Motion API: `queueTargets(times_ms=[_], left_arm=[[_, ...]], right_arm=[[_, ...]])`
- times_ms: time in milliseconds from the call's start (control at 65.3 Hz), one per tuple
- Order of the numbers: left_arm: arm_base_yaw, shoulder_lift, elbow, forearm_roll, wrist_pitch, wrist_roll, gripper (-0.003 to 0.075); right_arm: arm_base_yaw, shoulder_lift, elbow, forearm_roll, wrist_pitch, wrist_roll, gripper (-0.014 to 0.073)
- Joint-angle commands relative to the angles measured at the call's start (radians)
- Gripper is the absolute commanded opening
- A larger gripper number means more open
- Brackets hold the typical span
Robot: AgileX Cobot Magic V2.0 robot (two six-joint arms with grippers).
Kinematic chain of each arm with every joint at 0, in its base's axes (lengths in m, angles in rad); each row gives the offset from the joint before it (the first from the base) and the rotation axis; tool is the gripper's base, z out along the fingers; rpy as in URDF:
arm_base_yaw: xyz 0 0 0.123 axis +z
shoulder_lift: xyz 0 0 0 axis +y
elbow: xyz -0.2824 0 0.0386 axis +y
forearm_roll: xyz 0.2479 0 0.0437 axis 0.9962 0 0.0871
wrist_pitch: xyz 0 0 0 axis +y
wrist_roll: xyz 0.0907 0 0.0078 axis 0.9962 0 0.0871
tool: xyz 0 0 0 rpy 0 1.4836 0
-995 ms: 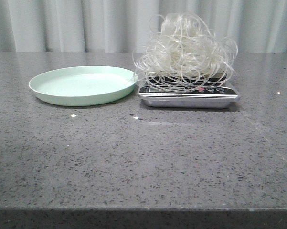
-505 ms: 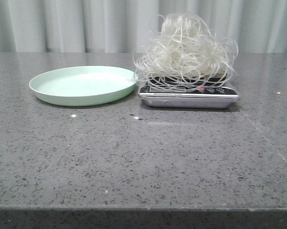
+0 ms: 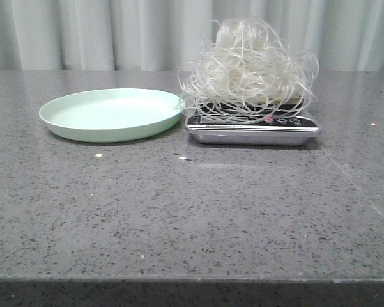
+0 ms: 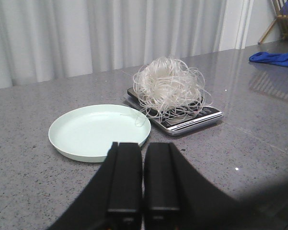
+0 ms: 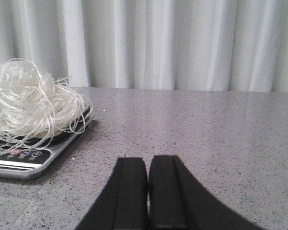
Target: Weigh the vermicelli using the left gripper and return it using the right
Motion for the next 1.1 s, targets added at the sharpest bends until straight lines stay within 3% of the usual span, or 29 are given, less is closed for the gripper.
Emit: queueTargets(times_ms=[0, 138, 214, 398, 628, 995, 1087], left_arm=[[0.0, 0.012, -0.025, -0.016, -0.083, -0.003, 0.0134], [0.0, 0.012, -0.025, -0.016, -0.089, -0.003, 0.0134], [0.0, 0.012, -0.025, -0.016, -0.089, -0.003, 0.0134], [0.0, 0.012, -0.025, -0.016, -0.094, -0.003, 0.0134], [0.0, 0.012, -0.025, -0.016, -0.098, -0.003, 0.0134], [0.0, 0.012, -0.025, -0.016, -0.101, -0.003, 0.0134], [0.0, 0.012, -0.025, -0.016, -0.101, -0.003, 0.0134]], right_arm=[[0.002, -0.017, -0.009, -0.011, -0.097, -0.002, 0.0187], [0.005, -0.017, -0.01, -0.011, -0.327, -0.002, 0.0187], [0.005, -0.017, -0.036, -0.011, -0.345, -0.002, 0.0187], [0.006, 0.062, -0.239, -0.016, -0.014, -0.003, 0.0187], [0.006, 0.311, -0.501, -0.019, 0.368, -0.004, 0.0187], [0.071, 0.43, -0.55, 0.018, 0.307, -0.01, 0.0195], [0.116, 0.5, -0.614, 0.018, 0.312, -0.02, 0.0275]])
